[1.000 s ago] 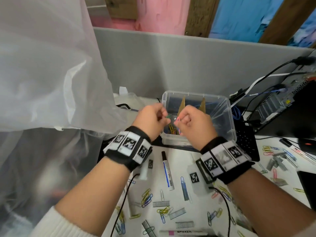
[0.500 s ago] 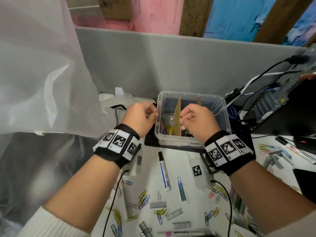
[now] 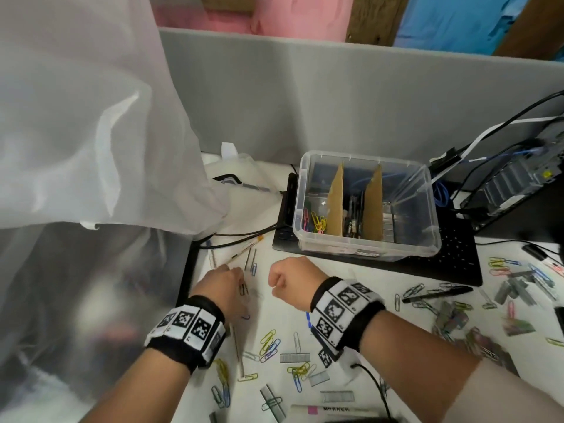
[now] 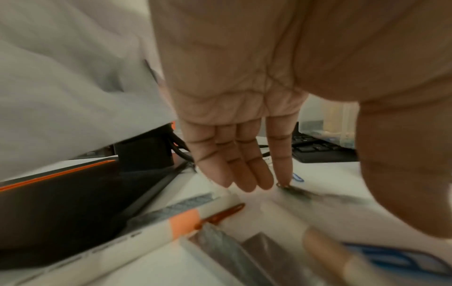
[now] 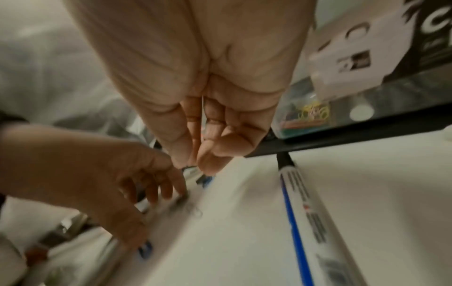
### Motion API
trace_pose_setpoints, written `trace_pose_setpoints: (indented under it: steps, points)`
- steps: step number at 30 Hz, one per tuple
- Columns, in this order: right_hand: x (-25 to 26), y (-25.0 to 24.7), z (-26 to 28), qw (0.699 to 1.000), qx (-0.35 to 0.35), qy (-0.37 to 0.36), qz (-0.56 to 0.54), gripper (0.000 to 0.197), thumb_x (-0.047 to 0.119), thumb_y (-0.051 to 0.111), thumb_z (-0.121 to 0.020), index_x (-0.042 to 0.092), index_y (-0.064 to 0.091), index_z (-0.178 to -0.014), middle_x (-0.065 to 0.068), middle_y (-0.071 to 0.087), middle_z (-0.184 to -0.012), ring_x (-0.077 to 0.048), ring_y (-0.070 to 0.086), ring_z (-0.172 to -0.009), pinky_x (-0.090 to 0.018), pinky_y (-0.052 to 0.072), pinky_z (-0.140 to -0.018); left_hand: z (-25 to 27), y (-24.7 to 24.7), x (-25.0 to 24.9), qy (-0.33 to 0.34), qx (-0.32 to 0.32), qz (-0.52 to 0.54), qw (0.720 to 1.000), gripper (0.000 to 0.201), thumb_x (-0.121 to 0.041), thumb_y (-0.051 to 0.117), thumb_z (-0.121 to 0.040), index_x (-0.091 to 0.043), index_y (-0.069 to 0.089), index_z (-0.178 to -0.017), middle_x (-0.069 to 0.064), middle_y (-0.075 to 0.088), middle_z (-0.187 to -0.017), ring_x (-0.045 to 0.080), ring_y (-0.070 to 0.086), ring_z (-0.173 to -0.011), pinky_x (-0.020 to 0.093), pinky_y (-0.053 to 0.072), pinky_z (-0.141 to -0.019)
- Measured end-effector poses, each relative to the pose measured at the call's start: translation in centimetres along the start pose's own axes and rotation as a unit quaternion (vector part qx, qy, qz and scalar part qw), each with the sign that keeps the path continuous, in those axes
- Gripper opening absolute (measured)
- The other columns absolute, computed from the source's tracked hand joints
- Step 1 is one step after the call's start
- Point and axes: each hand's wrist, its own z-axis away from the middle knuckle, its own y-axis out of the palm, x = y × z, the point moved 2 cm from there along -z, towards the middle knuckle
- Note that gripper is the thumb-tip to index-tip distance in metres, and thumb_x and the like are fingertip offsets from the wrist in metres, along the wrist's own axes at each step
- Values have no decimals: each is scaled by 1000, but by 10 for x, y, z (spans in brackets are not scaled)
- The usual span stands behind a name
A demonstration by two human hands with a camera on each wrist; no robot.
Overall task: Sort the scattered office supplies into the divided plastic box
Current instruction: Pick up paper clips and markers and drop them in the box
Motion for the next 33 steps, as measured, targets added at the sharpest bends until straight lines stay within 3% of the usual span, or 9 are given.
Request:
trace_pose_setpoints:
  steps: [3,6,9,14,19,23,29,33]
  points:
    - [8,16,-17,998,17,3,57,22,17,57,-90,13,63,-111,-9,61,-113,-26,56,-107,-32,47,-92,-4,8,1,16,10,-6,1000,70,-33,77,-64,-26,41,-123,1,44,-120,22,51,-109,36,50,-92]
    - [18,27,-28,994,19,-2,105,26,15,55,-90,10,57,-116,-14,59,-115,-32,57,-107,-33,47,-87,-6,7,-2,25,4,14,1000,73,-25,80,-64,-24,38,-123,2,39,-119,23,56,-100,32,52,-83]
    - [21,37,-37,990,26,-4,141,28,11,52,-90,8,54,-118,-15,55,-118,-33,55,-110,-37,46,-91,-10,7,-4,38,-13,32,999,70,-17,79,-65,-20,38,-121,4,36,-117,23,58,-91,28,50,-76]
    - [19,43,-42,984,44,3,171,30,7,43,-94,6,52,-122,-17,49,-120,-36,53,-111,-40,44,-94,-19,8,-5,63,-16,17,998,63,-19,80,-65,-17,46,-119,4,42,-116,24,56,-100,31,48,-83]
    - [11,41,-39,985,41,21,168,33,3,44,-90,6,46,-123,-17,55,-117,-36,56,-108,-43,47,-90,-28,11,-8,52,-18,15,998,35,-13,70,-77,-12,57,-109,6,50,-115,26,58,-101,30,46,-84]
    - [8,39,-37,973,39,9,227,35,5,49,-87,9,48,-122,-14,58,-118,-35,55,-111,-42,43,-90,-32,10,-12,45,-20,-12,999,18,-14,61,-84,-12,61,-102,7,59,-111,26,59,-102,30,46,-84]
    - [8,34,-37,976,59,-14,210,32,2,43,-90,9,54,-119,-15,50,-118,-35,54,-109,-41,45,-89,-32,13,-11,23,-13,7,1000,20,-9,51,-87,-11,56,-107,10,64,-107,28,61,-100,33,48,-83]
    - [8,27,-40,981,12,-68,183,25,0,41,-89,5,56,-108,-13,45,-108,-34,55,-99,-33,36,-74,-31,15,-12,17,-20,14,1000,23,-10,47,-90,-12,52,-112,9,64,-109,28,62,-101,33,47,-79]
